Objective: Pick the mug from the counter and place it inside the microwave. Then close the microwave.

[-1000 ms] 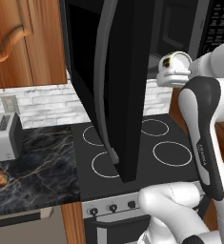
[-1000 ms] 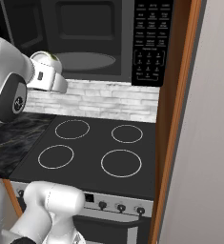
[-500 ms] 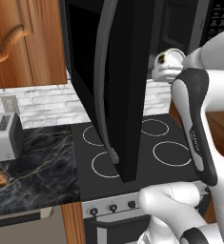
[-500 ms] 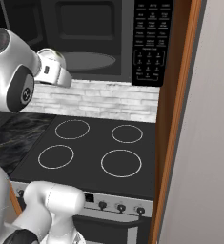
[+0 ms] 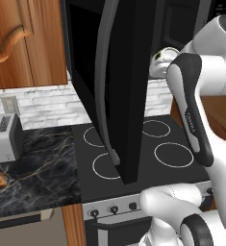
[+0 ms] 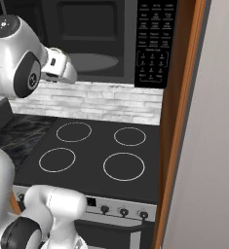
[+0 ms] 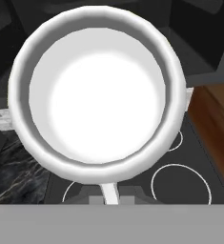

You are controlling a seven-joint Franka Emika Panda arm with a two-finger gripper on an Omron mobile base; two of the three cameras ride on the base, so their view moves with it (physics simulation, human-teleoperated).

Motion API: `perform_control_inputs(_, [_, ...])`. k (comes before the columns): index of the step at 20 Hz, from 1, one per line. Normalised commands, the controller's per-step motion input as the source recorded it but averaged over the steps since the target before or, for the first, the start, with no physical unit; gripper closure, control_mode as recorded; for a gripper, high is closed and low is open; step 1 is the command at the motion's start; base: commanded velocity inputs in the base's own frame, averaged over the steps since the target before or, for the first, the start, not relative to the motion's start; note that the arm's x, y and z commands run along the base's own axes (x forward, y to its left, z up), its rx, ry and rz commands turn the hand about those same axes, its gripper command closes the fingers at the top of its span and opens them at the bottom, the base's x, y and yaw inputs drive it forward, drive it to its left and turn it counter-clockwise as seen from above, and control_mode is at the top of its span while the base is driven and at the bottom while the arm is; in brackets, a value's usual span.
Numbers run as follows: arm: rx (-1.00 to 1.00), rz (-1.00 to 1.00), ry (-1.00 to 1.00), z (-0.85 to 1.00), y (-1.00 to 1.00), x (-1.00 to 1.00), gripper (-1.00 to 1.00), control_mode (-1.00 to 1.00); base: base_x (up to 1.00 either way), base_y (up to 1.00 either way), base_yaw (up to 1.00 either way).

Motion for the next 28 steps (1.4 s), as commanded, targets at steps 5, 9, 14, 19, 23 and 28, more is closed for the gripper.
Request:
perform_control_inputs(5, [-0.01, 0.00, 0.04, 0.00, 0.09, 0.46, 1.00, -1.00, 0.00, 0.00, 0.00])
perform_control_inputs(9, [-0.05, 0.00, 0.00, 0.00, 0.25, 0.23, 1.00, -1.00, 0.00, 0.00, 0.00])
perform_control_inputs(14, [-0.05, 0.00, 0.03, 0.00, 0.21, 0.20, 1.00, -1.00, 0.00, 0.00, 0.00])
perform_control_inputs(19, [-0.01, 0.00, 0.09, 0.00, 0.00, 0.32, 1.00, -1.00, 0.00, 0.00, 0.00])
perform_control_inputs(23, [0.00, 0.00, 0.07, 0.00, 0.00, 0.33, 1.00, -1.00, 0.00, 0.00, 0.00])
perform_control_inputs(28, [0.00, 0.00, 0.02, 0.00, 0.00, 0.31, 1.00, -1.00, 0.00, 0.00, 0.00])
